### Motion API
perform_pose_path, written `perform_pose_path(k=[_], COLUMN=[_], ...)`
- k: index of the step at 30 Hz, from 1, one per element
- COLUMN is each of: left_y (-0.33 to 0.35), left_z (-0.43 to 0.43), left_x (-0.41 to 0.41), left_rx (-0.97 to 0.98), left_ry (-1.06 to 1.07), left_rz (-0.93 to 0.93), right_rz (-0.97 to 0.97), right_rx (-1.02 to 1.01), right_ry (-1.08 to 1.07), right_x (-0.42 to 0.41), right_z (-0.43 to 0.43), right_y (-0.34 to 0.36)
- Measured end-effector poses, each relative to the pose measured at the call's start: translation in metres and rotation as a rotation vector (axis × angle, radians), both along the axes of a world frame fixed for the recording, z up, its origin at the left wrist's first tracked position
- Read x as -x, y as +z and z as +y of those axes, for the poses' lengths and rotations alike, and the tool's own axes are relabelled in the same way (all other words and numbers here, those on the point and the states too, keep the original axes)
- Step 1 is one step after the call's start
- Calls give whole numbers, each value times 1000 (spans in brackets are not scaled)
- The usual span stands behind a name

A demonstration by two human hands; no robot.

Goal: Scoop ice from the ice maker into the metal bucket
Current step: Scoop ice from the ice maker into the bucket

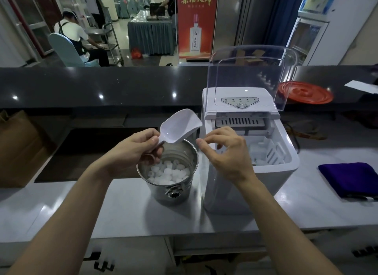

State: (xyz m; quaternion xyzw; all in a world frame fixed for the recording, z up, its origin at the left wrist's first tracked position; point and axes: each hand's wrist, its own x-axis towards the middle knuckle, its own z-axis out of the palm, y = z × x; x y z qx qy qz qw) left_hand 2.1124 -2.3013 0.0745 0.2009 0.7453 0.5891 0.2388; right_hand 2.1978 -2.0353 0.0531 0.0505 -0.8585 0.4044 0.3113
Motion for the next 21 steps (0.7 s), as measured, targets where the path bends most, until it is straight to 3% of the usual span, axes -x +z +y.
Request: perform_pose_path(k=[8, 15, 21], left_y=[5, 6, 8], left_z=[36, 60, 83], left_x=[-9, -17, -24], left_rx=[-191, -194, -211], left_ry=[-61, -127, -184], left_rz=[-17, 0, 91], right_rz=[-110, -143, -139], right_rx=[113, 307, 374], right_ry=[66, 107, -16], right_x=[-3, -13, -19], right_z=[-7, -15, -6], right_y=[1, 12, 16])
